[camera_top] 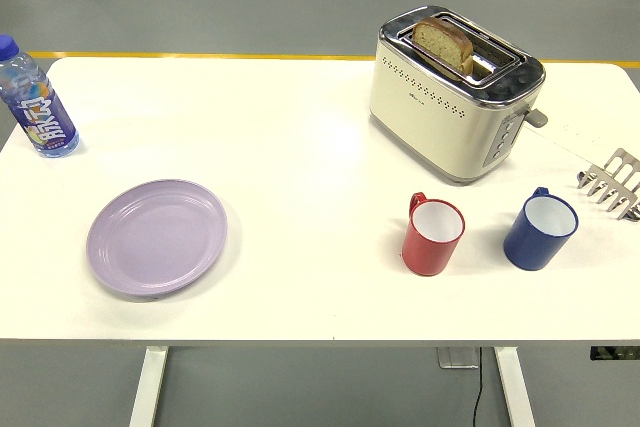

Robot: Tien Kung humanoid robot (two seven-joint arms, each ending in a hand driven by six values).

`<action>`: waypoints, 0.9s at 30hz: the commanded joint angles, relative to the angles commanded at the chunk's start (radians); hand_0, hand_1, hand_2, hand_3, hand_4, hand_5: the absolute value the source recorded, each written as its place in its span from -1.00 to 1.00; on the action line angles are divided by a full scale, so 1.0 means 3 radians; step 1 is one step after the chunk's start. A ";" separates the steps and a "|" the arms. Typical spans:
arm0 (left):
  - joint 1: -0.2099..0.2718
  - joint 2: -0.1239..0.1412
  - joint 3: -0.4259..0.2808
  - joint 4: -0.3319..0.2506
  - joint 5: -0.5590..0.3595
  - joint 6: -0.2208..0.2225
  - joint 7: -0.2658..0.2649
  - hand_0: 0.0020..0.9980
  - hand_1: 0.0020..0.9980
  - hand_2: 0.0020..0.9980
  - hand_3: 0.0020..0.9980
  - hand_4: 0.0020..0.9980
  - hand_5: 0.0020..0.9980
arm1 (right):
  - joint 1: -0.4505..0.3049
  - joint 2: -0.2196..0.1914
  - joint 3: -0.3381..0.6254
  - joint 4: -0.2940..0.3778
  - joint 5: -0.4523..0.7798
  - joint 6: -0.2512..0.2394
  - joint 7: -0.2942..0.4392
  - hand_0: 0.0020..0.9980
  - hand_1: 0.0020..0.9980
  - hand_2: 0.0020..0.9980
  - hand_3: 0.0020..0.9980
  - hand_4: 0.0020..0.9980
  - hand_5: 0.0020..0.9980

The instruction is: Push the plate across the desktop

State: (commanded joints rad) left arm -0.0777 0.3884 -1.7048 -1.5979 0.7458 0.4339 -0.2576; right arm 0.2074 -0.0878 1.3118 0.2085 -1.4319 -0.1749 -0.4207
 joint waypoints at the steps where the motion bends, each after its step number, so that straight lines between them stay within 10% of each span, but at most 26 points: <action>1: 0.0000 0.0001 0.0000 0.0002 0.0006 -0.0004 0.0003 0.83 0.85 0.94 0.80 0.17 1.00 | -0.0001 0.0000 0.0003 0.0001 -0.0006 0.0001 -0.0002 0.37 0.30 0.43 0.18 -0.41 -0.64; 12: 0.0020 0.0003 0.0003 0.0041 0.0057 -0.0046 0.0045 0.85 0.88 0.96 0.84 0.17 1.00 | -0.0014 0.0002 0.0022 0.0004 -0.0040 0.0006 -0.0008 0.37 0.30 0.43 0.18 -0.41 -0.64; 27: 0.0036 -0.0050 -0.0024 0.0465 0.0480 -0.0472 0.0341 0.63 0.71 0.79 0.67 0.24 1.00 | 0.0003 0.0009 -0.0037 -0.0006 0.0049 0.0004 0.0017 0.37 0.29 0.43 0.18 -0.41 -0.64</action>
State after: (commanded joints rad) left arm -0.0670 0.3733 -1.7121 -1.4585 0.8897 0.2924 -0.1551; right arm 0.2084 -0.0849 1.3005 0.2066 -1.4172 -0.1737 -0.4155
